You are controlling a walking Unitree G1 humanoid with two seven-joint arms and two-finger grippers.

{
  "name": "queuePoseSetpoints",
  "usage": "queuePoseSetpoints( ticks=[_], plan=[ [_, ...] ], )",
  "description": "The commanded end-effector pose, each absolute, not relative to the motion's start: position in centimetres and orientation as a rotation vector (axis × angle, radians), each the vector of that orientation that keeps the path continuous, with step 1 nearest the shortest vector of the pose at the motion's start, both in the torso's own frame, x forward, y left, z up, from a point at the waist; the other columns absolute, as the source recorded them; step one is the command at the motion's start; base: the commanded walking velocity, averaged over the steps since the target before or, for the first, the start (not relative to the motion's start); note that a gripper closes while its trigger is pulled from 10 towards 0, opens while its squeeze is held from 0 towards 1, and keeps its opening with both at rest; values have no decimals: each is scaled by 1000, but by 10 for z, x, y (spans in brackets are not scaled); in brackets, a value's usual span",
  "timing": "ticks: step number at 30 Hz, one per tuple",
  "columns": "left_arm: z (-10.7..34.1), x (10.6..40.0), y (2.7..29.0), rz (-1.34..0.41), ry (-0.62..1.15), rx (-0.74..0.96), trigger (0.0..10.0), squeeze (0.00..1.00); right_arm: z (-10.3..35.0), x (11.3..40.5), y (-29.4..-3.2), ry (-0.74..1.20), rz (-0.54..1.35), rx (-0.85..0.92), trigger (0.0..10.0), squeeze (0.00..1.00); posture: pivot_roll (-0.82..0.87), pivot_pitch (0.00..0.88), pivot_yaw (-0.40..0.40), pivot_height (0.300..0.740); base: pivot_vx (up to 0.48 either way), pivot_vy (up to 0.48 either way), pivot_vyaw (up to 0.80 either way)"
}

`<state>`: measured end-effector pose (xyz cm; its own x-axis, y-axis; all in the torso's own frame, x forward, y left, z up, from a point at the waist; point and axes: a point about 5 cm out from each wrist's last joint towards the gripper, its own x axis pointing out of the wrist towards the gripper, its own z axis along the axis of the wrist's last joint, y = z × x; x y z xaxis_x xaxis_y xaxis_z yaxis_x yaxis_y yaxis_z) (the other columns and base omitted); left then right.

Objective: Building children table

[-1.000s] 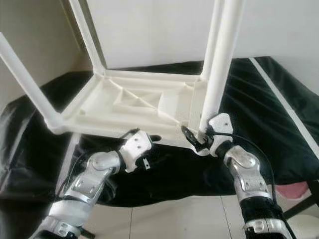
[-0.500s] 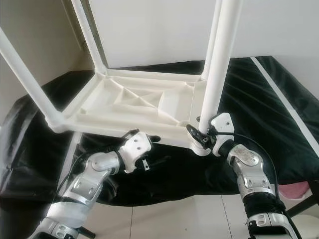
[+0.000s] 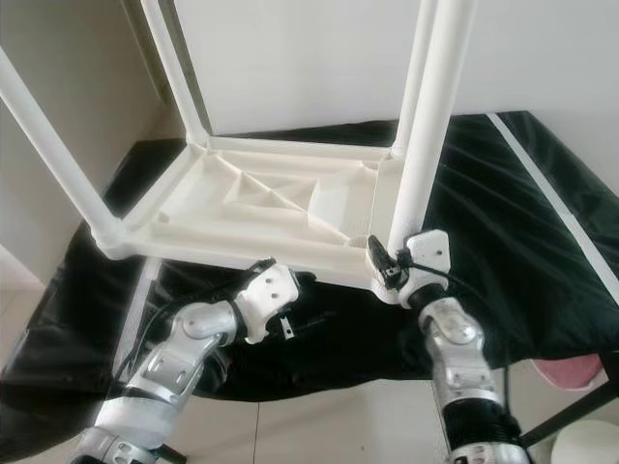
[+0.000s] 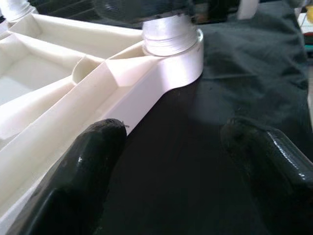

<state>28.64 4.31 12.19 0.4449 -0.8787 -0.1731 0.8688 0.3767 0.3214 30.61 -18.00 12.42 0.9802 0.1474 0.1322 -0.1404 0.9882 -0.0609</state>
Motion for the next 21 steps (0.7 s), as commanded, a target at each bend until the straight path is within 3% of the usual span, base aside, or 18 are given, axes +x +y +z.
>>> queuePoseSetpoints(
  ticks=[1, 9, 14, 21],
  plan=[
    [116, 288, 46, -1011, -28, 387, 10000, 0, 97, 300, -185, -3, 18, 9, 10000, 0, -98, 0, 75, 740, 0, 0, 0],
    [120, 293, 42, -929, -53, 313, 10000, 0, 93, 297, -178, 14, -274, 121, 10000, 0, -96, 0, 45, 740, 0, 0, 0],
    [125, 295, 40, -882, -60, 224, 10000, 0, 95, 293, -164, 9, -255, 156, 10000, 0, -103, 0, 36, 740, 0, 0, 0],
    [130, 303, 44, -831, -26, 176, 10000, 0, 99, 291, -171, 8, -268, 104, 10000, 0, -107, 0, 14, 740, 0, 0, 0]
  ],
)
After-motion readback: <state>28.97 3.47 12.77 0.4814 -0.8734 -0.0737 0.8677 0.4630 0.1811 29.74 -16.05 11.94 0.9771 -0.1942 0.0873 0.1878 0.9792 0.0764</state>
